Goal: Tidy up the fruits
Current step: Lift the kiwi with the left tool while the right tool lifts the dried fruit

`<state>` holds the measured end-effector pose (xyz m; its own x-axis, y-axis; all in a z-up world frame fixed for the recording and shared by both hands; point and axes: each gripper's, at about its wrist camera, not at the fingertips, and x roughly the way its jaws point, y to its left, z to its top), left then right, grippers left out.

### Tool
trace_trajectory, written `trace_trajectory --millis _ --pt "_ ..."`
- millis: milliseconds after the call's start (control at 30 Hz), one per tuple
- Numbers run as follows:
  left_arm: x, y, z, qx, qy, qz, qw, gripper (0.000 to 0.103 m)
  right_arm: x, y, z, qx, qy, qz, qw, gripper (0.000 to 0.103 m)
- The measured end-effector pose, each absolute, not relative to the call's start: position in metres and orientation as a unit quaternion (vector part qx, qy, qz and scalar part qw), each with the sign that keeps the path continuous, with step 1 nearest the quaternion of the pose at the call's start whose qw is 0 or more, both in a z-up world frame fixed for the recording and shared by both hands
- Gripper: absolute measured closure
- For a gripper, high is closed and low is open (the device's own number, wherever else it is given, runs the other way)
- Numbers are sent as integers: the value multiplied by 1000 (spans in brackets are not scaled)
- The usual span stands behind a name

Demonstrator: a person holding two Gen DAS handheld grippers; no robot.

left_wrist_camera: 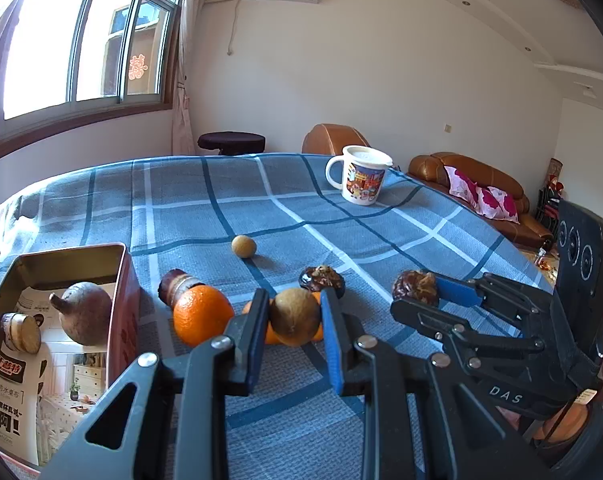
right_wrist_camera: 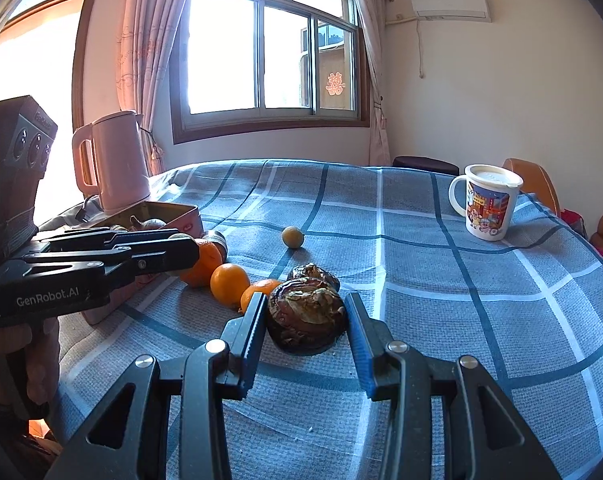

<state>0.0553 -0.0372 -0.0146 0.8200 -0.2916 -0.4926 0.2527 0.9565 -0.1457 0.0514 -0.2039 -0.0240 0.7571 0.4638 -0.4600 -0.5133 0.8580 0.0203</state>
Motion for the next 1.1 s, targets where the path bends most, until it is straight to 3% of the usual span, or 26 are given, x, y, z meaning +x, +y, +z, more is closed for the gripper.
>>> trace_trajectory --millis 1100 --pt "40 -33 -8 -37 224 -134 965 76 37 -208 -20 -58 181 269 944 62"
